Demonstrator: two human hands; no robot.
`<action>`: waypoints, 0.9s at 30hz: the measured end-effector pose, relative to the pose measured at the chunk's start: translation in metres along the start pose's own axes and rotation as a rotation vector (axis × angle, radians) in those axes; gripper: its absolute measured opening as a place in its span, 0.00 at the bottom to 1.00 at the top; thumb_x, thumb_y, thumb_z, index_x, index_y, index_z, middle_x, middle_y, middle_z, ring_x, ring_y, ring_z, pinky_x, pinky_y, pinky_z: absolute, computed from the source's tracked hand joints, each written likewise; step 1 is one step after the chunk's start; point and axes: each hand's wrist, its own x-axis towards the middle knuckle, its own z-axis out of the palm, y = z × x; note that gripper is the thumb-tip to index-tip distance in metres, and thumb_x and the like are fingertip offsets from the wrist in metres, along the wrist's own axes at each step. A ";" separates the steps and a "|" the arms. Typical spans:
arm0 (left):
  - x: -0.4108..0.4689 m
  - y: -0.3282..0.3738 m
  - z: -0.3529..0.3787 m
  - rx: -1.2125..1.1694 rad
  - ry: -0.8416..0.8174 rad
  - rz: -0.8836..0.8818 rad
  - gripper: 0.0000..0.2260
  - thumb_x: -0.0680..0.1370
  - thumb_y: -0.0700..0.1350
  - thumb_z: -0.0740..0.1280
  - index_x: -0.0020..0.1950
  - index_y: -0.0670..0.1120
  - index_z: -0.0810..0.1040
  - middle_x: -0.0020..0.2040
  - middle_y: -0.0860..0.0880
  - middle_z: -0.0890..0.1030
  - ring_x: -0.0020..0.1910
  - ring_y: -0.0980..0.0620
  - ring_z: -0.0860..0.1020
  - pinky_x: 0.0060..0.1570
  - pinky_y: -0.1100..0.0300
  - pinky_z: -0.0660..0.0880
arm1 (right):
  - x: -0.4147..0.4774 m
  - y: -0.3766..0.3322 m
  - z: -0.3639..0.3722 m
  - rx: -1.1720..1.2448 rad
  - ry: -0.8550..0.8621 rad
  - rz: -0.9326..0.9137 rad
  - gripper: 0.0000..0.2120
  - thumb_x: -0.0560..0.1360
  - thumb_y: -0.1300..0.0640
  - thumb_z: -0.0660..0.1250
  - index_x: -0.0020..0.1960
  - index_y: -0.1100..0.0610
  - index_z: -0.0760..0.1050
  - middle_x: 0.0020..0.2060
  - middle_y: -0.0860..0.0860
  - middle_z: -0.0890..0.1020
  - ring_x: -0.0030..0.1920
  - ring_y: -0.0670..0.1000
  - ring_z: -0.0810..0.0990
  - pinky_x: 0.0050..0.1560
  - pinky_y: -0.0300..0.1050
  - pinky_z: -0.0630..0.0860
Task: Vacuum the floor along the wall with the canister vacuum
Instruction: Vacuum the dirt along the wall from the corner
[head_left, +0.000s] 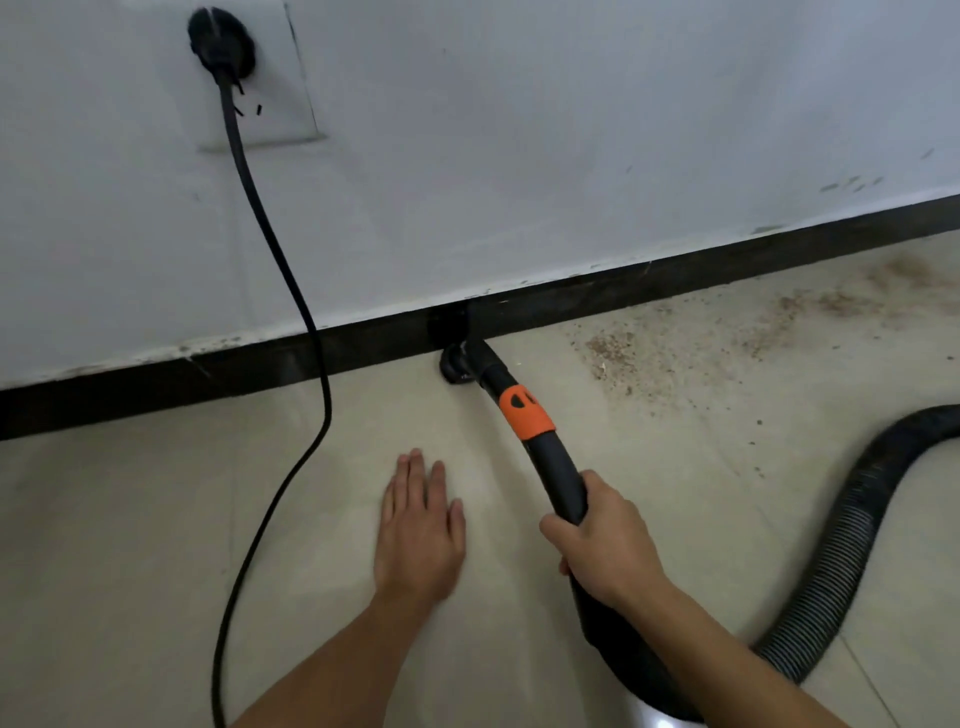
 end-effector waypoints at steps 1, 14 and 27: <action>0.000 0.000 -0.001 -0.003 0.001 -0.002 0.28 0.79 0.54 0.46 0.75 0.43 0.65 0.77 0.41 0.60 0.77 0.44 0.56 0.74 0.51 0.53 | 0.001 -0.002 0.001 -0.027 -0.037 -0.022 0.10 0.69 0.52 0.69 0.46 0.49 0.68 0.35 0.51 0.80 0.28 0.51 0.82 0.35 0.52 0.81; -0.002 0.011 -0.012 0.018 -0.022 0.038 0.29 0.76 0.49 0.48 0.67 0.33 0.73 0.68 0.30 0.70 0.68 0.31 0.67 0.66 0.38 0.64 | -0.109 0.130 -0.080 0.017 0.180 0.220 0.09 0.65 0.52 0.70 0.39 0.51 0.71 0.27 0.52 0.80 0.24 0.48 0.81 0.32 0.49 0.79; 0.021 0.104 0.001 0.038 -0.101 0.154 0.21 0.81 0.47 0.58 0.72 0.40 0.65 0.75 0.38 0.62 0.75 0.41 0.58 0.71 0.50 0.55 | -0.148 0.218 -0.130 0.314 0.520 0.452 0.05 0.69 0.63 0.72 0.39 0.62 0.76 0.23 0.57 0.79 0.23 0.55 0.80 0.28 0.46 0.74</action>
